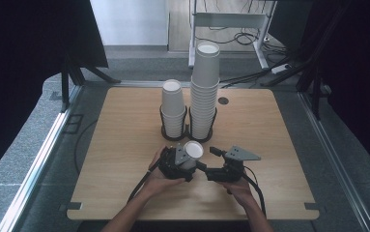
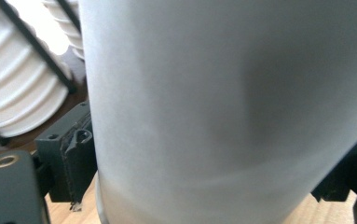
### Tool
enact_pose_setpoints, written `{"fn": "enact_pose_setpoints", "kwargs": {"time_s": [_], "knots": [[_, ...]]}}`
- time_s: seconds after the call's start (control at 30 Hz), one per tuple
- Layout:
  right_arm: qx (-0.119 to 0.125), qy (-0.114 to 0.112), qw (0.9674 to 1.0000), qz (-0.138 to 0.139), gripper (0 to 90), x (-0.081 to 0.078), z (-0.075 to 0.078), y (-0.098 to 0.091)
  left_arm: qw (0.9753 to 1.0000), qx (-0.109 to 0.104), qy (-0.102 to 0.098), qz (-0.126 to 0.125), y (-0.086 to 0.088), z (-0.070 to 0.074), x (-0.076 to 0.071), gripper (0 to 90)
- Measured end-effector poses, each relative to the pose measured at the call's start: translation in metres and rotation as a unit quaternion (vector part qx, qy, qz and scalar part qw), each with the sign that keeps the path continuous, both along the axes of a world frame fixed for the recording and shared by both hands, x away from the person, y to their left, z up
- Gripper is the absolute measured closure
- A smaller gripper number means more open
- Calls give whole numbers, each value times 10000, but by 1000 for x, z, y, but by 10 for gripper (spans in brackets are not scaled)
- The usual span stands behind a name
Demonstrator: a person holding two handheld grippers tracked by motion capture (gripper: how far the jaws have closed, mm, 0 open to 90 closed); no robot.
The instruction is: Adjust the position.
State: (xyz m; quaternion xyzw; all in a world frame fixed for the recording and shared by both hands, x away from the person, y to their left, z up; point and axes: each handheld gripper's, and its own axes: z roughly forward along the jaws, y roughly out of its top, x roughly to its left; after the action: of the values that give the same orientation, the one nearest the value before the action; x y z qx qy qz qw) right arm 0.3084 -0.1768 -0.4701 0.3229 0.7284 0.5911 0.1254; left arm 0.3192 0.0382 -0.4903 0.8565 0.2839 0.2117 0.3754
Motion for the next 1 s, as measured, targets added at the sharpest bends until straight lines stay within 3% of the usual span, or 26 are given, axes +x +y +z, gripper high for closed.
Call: {"fn": "enact_pose_setpoints", "kwargs": {"time_s": [0.27, 0.5, 0.8, 0.9, 1.0], "knots": [[-35, 89, 9999, 117, 136, 1, -5, 9, 9996, 42, 148, -248, -11, -4, -6, 125], [-125, 91, 9997, 175, 175, 0, -9, 17, 9989, -17, 203, -420, -19, -5, -11, 123], [-130, 26, 9996, 238, 225, 0, -8, 16, 9987, -147, 270, -403, -19, -4, -10, 92], [-158, 25, 9998, 142, 227, 2, -9, 14, 9985, -198, 307, -404, -17, -3, -10, 47], [-38, 90, 9999, 120, 228, 3, -9, 11, 9985, -268, 316, -369, -15, -1, -9, 37]]}}
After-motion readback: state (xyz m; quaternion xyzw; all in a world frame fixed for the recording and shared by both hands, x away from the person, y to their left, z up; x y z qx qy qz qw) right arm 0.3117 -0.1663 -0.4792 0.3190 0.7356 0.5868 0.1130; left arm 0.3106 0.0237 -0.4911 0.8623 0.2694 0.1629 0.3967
